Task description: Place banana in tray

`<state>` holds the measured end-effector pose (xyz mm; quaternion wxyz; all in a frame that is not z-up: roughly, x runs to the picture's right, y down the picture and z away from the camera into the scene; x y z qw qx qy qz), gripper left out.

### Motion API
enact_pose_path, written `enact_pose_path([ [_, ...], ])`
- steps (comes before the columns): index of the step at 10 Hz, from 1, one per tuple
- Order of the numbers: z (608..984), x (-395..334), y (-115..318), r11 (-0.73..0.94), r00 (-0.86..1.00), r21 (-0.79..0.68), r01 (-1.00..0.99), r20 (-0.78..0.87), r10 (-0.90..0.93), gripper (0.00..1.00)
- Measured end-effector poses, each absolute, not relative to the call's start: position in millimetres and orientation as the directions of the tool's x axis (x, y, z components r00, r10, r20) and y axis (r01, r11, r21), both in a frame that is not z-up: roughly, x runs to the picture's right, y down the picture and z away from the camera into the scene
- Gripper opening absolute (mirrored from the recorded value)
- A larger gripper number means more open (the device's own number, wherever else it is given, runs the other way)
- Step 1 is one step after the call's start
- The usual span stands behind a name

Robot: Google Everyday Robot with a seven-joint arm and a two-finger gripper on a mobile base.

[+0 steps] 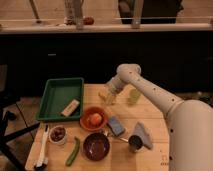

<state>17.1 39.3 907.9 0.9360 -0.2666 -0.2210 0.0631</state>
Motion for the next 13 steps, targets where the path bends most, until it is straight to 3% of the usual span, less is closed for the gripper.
enact_pose_path([
  [13, 958.7, 48.5, 60.2, 0.734, 0.891, -0.648, -0.204, 0.188, 0.413, 0.8],
])
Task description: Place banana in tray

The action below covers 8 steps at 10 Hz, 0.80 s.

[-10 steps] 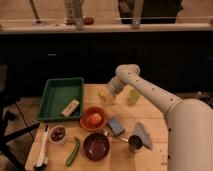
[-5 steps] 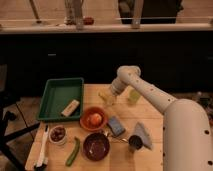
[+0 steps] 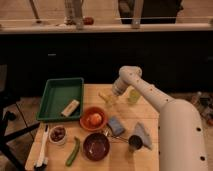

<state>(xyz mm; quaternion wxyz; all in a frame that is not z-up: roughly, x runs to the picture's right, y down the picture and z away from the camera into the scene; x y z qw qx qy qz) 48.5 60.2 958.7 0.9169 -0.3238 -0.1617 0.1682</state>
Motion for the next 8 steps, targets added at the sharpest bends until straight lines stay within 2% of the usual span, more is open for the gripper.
enact_pose_path([
  [8, 963.0, 45.5, 75.9, 0.723, 0.897, -0.672, -0.16, 0.206, 0.39, 0.8],
])
